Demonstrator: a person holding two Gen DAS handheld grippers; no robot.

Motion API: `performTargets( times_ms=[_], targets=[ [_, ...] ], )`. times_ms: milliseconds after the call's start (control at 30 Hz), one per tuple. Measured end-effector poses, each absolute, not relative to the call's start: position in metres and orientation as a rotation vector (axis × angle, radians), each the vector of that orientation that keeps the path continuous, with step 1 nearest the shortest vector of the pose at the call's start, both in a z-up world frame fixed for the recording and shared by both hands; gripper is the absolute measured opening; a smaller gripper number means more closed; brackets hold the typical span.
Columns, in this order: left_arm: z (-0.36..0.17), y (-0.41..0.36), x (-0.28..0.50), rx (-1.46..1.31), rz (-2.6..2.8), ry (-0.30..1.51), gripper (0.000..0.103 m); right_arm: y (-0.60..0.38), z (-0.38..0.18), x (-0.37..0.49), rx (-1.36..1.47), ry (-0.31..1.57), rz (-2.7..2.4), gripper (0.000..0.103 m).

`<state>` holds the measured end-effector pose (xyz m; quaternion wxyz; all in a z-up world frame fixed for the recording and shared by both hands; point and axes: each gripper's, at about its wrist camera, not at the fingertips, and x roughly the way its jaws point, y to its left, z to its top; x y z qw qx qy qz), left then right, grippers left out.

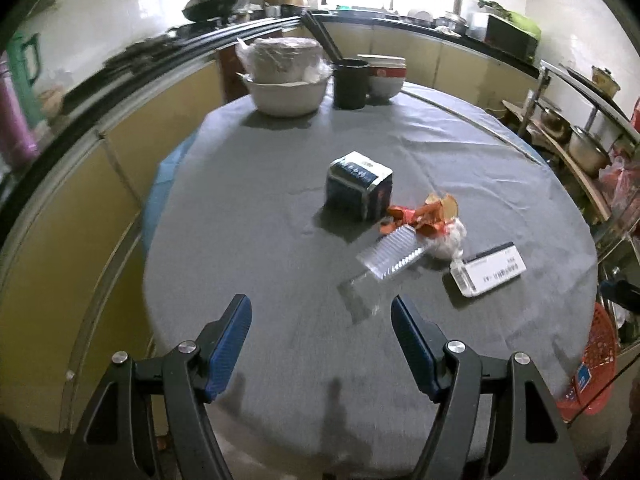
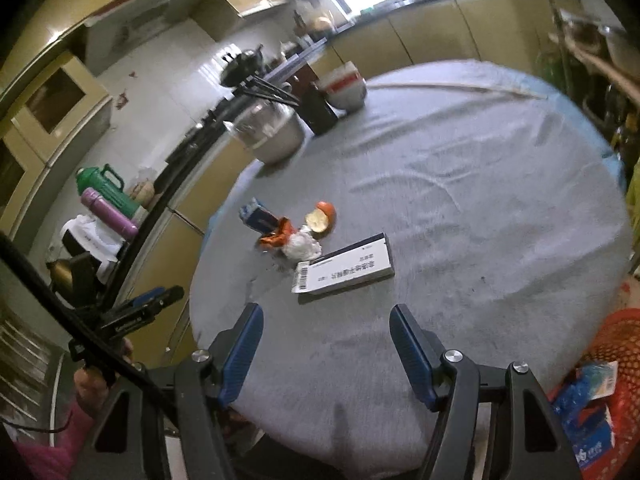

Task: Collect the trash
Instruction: 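Grasp the white blister card box with the right gripper while the left gripper grasps the clear tray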

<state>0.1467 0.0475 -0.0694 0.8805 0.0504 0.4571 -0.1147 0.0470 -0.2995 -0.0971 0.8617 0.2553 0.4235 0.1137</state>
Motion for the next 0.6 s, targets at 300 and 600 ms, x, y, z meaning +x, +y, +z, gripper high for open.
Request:
performTargets(
  times_ms=[300, 600],
  targets=[
    [-0.095, 0.015, 0.179, 0.134, -0.508, 0.986, 0.073, -0.302, -0.126, 0.146, 0.575, 0.939, 0.293, 0.069],
    [-0.111, -0.007, 0.204, 0.174, -0.707, 1.025, 0.073, -0.279, -0.174, 0.219, 0.617, 1.090, 0.400, 0.069]
  ],
)
